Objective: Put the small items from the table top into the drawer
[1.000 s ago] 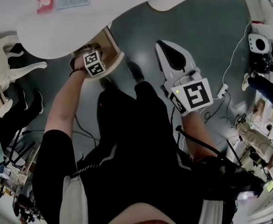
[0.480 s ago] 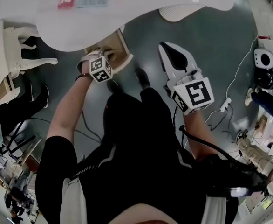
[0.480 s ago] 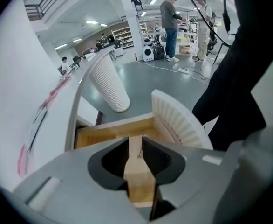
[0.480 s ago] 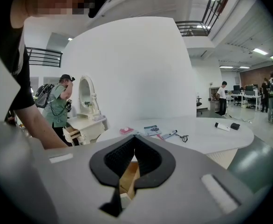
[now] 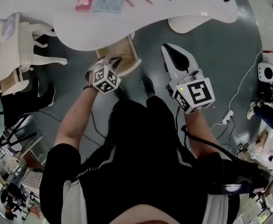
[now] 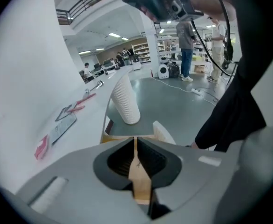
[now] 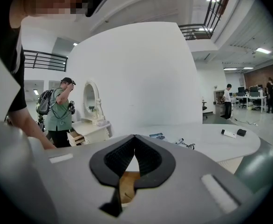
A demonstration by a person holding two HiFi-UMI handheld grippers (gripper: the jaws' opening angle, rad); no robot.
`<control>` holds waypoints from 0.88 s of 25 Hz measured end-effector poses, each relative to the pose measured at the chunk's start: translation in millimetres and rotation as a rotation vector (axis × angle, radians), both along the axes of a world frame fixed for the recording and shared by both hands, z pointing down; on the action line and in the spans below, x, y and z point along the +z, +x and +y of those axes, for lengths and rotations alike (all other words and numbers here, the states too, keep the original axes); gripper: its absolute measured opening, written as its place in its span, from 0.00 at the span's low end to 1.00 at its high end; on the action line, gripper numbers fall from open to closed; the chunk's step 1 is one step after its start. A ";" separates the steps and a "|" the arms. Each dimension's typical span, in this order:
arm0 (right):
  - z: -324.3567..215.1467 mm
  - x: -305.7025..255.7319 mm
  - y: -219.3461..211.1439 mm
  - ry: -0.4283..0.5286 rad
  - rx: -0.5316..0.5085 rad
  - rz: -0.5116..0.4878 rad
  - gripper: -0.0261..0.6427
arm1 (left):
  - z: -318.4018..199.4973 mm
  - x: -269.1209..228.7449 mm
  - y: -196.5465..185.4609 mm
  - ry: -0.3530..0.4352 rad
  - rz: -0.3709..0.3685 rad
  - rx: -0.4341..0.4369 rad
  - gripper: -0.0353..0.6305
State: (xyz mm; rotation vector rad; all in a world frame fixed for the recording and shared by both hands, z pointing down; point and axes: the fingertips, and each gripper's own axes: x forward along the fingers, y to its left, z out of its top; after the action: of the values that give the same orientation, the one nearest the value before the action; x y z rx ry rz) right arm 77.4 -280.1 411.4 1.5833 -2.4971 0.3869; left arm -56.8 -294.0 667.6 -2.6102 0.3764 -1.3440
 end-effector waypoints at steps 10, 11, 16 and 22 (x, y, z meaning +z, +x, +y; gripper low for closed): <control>-12.5 -29.3 -17.5 0.046 -0.044 -0.021 0.04 | -1.8 -108.1 -7.8 0.058 0.292 -0.224 0.06; -14.4 -33.0 -21.1 0.053 -0.050 -0.023 0.04 | -4.2 -119.3 -13.1 0.061 0.326 -0.251 0.05; -20.3 -45.6 -36.8 0.079 -0.100 -0.017 0.04 | -12.7 -182.7 -29.4 0.096 0.483 -0.341 0.05; -30.2 -54.4 -57.4 0.102 -0.136 -0.015 0.04 | -11.7 -227.5 -52.1 0.111 0.615 -0.427 0.05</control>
State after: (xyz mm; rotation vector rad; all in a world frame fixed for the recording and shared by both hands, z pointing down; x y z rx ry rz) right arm 20.0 -310.3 357.0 1.4383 -2.6562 0.2584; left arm -108.9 -305.7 440.1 -2.8921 1.1070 -0.5301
